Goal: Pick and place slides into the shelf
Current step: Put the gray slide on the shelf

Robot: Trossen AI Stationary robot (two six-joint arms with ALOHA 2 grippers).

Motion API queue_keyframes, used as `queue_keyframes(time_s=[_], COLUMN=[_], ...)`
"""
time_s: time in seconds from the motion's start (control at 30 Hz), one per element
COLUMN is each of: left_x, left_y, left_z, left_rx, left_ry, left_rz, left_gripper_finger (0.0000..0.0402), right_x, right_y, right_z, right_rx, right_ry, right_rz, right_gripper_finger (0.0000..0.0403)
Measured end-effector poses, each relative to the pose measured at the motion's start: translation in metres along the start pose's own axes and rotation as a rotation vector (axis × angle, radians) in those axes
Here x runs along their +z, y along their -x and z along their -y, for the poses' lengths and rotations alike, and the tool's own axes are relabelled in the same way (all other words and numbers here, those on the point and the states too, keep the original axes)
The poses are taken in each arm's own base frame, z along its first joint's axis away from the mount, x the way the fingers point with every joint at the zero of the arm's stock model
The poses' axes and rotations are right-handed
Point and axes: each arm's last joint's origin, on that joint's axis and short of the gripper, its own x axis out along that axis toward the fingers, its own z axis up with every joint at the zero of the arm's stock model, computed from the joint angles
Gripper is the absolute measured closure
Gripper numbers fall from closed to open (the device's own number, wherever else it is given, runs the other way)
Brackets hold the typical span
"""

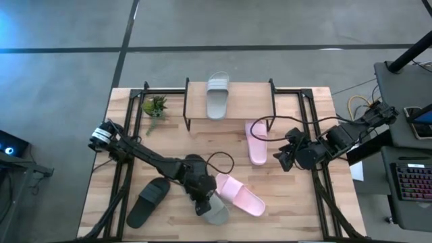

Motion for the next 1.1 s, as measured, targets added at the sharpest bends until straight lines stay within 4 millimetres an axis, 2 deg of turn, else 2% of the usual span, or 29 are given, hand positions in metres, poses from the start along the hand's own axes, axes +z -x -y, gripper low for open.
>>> queue_keyframes(time_s=[0.13, 0.33, 0.43, 0.5, 0.57, 0.7, 0.93, 1.1], left_x=[0.002, 0.019, 0.030, 0.039, 0.049, 0.062, 0.068, 0.069], left_y=[0.023, 0.090, 0.116, 0.126, 0.130, 0.121, 0.107, 0.109], left_z=[0.005, 0.014, 0.010, 0.009, 0.013, 0.007, -0.002, 0.000], left_rx=[0.039, 0.059, 0.072, 0.019, -0.088, -0.257, -0.272, -0.287], left_ry=[-0.023, -0.004, 0.107, 0.193, 0.213, 0.222, 0.250, 0.224], left_rz=[0.068, 0.371, 0.526, 0.648, 0.773, 0.900, 0.949, 0.965], left_gripper_finger=[0.0399, 0.0400, 0.0400, 0.0401, 0.0401, 0.0401, 0.0401, 0.0401], right_x=[0.003, 0.010, 0.013, 0.014, 0.014, 0.014, 0.014, 0.012], right_y=[0.004, 0.012, 0.014, 0.015, 0.015, 0.012, 0.005, -0.002], right_z=[-0.003, -0.005, -0.006, -0.007, -0.007, -0.014, -0.024, -0.029], right_rx=[0.017, 0.020, 0.021, 0.025, 0.029, 0.089, 0.121, 0.097], right_ry=[-0.002, -0.042, -0.092, -0.117, -0.120, -0.135, -0.127, -0.120], right_rz=[0.009, 0.089, 0.127, 0.136, 0.135, 0.148, 0.176, 0.174], right_gripper_finger=[0.0195, 0.0195, 0.0195, 0.0195, 0.0195, 0.0195, 0.0195, 0.0195])
